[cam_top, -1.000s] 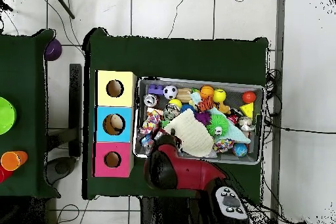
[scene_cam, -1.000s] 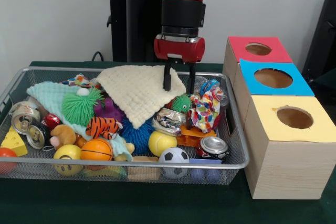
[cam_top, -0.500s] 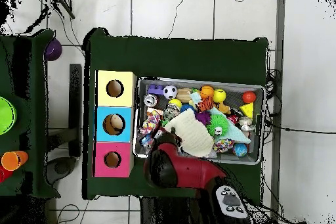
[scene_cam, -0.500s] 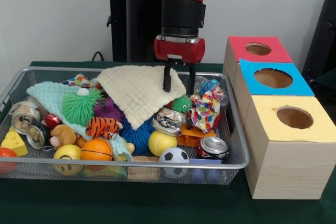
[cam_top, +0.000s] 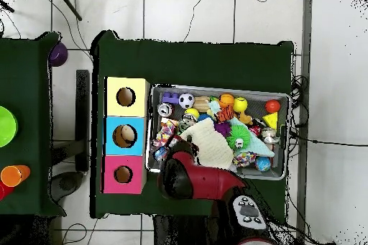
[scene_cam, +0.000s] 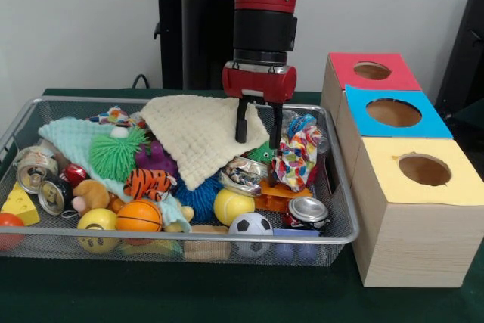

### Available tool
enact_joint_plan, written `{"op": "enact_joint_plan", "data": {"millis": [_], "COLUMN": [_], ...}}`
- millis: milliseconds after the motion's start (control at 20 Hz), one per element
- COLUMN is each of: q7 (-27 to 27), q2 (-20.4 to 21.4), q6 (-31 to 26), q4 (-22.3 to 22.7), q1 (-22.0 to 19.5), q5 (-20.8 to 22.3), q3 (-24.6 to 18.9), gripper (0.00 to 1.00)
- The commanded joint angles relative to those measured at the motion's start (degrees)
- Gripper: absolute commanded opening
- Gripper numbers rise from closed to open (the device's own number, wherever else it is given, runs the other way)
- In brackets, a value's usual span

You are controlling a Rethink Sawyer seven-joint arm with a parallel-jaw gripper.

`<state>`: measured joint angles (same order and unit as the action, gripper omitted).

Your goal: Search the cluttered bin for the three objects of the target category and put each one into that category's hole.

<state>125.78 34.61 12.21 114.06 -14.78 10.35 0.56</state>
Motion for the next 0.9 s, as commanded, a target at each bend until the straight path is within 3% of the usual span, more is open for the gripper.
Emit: {"op": "enact_joint_plan", "data": {"millis": [50, 650, 900], "q7": [3.93, 4.94, 4.36], "q2": [-3.00, -2.15, 0.19], "q6": [-0.65, -3.30, -11.50], "q4": [-6.76, -6.92, -7.49], "q1": [2.06, 5.04, 10.71], "q5": [-1.23, -2.74, -6.44], "q3": [1.76, 5.04, 11.72], "gripper": [1.00, 1.00, 1.00]}}
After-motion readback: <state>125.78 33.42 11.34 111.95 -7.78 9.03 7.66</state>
